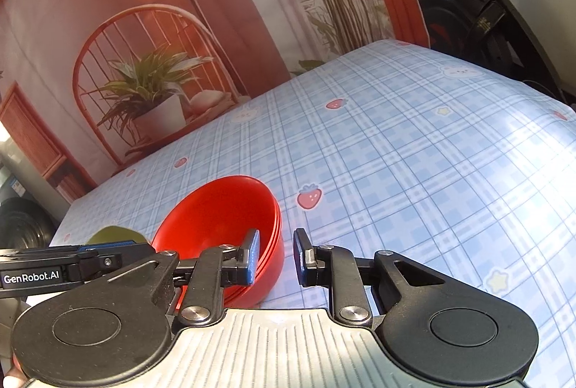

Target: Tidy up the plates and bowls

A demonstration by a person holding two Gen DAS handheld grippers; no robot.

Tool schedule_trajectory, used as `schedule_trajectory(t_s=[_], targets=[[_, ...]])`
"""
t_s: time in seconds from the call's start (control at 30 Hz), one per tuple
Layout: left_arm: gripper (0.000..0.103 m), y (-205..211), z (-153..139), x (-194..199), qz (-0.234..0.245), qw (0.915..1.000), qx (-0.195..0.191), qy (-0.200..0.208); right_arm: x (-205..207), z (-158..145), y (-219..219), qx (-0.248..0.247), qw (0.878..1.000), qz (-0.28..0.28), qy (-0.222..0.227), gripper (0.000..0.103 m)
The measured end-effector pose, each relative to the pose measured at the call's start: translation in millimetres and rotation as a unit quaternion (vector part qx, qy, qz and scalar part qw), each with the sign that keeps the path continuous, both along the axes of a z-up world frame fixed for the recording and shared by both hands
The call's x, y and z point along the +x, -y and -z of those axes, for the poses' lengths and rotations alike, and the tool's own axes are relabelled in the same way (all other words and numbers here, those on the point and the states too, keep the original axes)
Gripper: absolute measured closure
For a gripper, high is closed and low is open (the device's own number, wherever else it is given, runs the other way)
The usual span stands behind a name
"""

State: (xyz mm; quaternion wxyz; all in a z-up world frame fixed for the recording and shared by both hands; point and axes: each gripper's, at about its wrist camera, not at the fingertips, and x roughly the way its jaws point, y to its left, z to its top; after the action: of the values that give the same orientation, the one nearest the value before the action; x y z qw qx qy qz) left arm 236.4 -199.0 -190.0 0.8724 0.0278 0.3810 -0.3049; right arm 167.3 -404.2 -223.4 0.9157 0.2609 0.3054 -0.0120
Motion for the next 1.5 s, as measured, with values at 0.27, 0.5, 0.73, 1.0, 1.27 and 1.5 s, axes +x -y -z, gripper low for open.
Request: schedule_trajectory(t_s=[0.27, 0.5, 0.73, 1.0, 1.27, 1.5], targets=[[0.071, 5, 5, 2, 0.004, 0.9999, 0.011, -0.005, -3, 10, 10, 0.031, 0.999, 0.004, 0.002, 0.088], [0.067, 11, 10, 9, 0.014, 0.9998, 0.002, -0.014, -4, 13, 10, 0.034, 0.999, 0.004, -0.002, 0.091], [0.076, 13, 18, 11, 0.021, 0.9991, -0.017, -0.032, -4, 16, 10, 0.036, 0.999, 0.004, -0.004, 0.091], [0.080, 13, 19, 13, 0.018, 0.9993, -0.013, -0.032, 1, 16, 6, 0.035, 0.999, -0.003, -0.007, 0.093], [0.080, 14, 18, 14, 0.018, 0.9992, -0.010, -0.033, 5, 16, 6, 0.035, 0.999, -0.003, -0.006, 0.093], [0.080, 14, 18, 14, 0.018, 0.9992, -0.010, -0.033, 5, 16, 6, 0.035, 0.999, -0.003, -0.006, 0.093]])
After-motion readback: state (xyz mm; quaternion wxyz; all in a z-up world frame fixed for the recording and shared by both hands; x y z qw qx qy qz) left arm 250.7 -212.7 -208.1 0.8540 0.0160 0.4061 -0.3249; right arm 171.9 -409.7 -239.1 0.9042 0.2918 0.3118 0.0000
